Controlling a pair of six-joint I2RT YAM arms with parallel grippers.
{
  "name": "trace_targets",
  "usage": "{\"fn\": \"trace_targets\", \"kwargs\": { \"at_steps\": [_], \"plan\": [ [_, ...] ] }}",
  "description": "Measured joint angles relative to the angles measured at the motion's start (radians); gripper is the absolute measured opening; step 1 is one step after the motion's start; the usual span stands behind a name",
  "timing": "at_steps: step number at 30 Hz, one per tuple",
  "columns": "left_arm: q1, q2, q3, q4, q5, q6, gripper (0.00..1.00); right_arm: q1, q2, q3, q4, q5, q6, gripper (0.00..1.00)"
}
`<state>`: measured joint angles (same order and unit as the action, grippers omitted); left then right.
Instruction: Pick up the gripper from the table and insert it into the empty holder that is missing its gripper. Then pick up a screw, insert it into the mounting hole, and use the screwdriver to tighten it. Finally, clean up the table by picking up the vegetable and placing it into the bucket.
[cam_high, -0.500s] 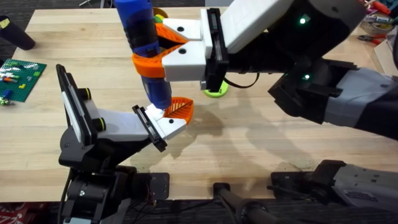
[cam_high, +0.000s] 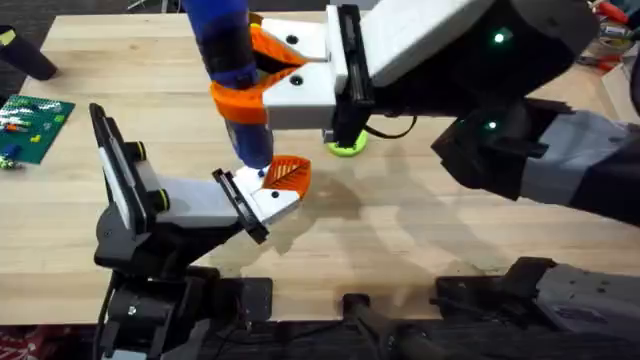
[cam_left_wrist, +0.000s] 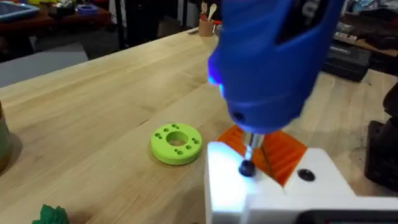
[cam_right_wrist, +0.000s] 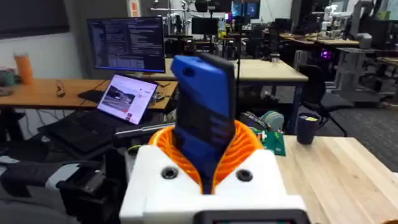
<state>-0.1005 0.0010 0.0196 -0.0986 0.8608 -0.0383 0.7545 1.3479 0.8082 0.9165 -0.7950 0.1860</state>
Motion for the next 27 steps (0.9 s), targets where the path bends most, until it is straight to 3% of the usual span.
{"fn": "trace_targets", "kwargs": {
  "at_steps": [27],
  "plan": [
    [0.0,0.0,0.0,0.0,0.0,0.0,0.007,-0.016,0.0,0.036,-0.065,-0.064,0.002,0.062]
  ]
}}
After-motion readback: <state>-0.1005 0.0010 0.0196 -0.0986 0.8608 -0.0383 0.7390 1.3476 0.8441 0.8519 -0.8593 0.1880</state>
